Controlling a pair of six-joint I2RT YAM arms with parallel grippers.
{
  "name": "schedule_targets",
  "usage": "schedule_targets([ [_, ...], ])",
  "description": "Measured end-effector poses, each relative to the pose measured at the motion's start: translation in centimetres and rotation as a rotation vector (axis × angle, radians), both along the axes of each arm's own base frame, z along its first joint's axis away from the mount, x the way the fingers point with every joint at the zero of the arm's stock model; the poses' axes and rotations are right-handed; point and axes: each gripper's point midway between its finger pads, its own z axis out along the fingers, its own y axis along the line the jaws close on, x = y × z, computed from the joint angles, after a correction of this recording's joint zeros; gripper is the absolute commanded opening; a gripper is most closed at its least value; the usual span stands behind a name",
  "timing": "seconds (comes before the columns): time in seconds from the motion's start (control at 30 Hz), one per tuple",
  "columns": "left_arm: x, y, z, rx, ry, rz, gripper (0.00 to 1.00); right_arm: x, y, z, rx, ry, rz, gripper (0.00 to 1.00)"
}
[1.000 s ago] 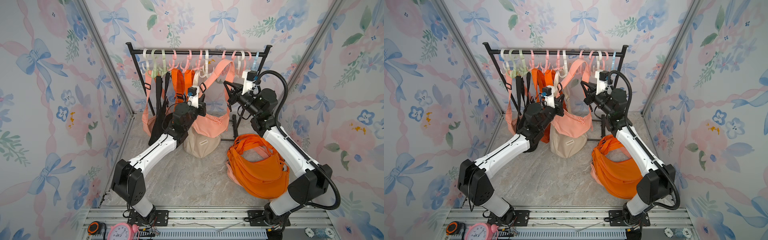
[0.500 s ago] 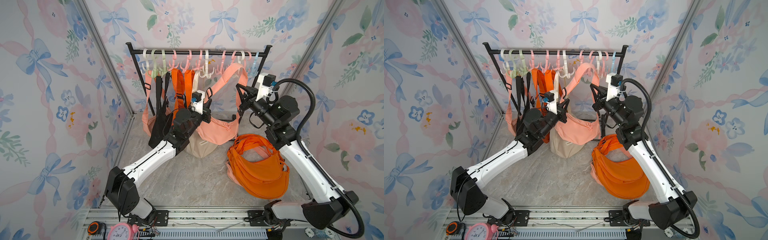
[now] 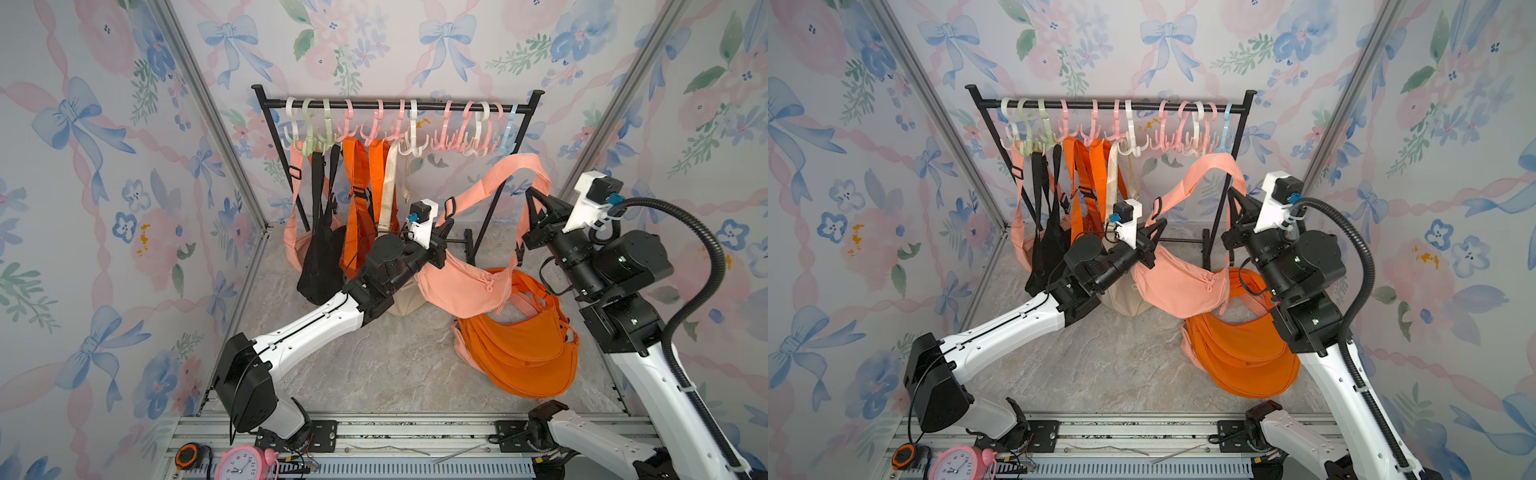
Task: Take the bag off the hook
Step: Place the bag inside the bag.
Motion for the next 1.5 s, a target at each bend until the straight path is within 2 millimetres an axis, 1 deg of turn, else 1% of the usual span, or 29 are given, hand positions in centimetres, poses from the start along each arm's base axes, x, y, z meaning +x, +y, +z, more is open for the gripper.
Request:
schedule_targets([
  [0.2, -2.4, -4.4, -0.7, 0.004, 0.019, -0.115, 0.0, -2.4, -4.4, 0.5, 0.028, 0.03, -0.163, 0.0],
  [0.37, -3.5, -7.2, -1.9, 0.006, 0.047, -0.172, 0.0, -3.7, -7.3, 0.2, 0.02, 0.061, -0.279, 0.0],
  [0.53, -4.8, -10.4, -2.8, 0.012, 0.064, -0.227, 0.0, -5.3, -10.2, 0.4, 0.002, 0.07, -0.416, 0.0],
  [0.63, -6.1, -12.2, -3.7, 0.02, 0.075, -0.26, 0.0, -5.9, -12.0, -0.2, -0.013, 0.092, -0.508, 0.0],
  [0.73, -7.1, -13.5, -5.0, 0.026, 0.098, -0.284, 0.0, -6.3, -13.8, -1.2, -0.029, 0.124, -0.607, 0.0],
  [0.87, -7.6, -14.6, -6.3, 0.008, 0.145, -0.287, 0.0, -6.5, -16.1, -3.1, -0.042, 0.176, -0.727, 0.0],
  [0.93, -7.7, -14.7, -7.3, -0.005, 0.168, -0.269, 0.0, -6.4, -16.7, -4.5, -0.054, 0.205, -0.761, 0.0],
  [1.0, -7.9, -14.6, -8.4, -0.011, 0.19, -0.251, 0.0, -5.9, -16.9, -6.0, -0.068, 0.235, -0.778, 0.0],
  [1.23, -7.2, -13.9, -14.1, 0.022, 0.281, -0.172, 0.0, -2.6, -16.6, -12.9, -0.112, 0.372, -0.794, 0.0],
  [1.37, -6.7, -13.3, -15.9, 0.025, 0.315, -0.144, 0.0, -0.7, -16.7, -15.5, -0.11, 0.419, -0.806, 0.0],
  [1.5, -5.9, -12.2, -17.6, 0.013, 0.35, -0.114, 0.0, 1.4, -16.9, -18.3, -0.108, 0.473, -0.815, 0.0],
])
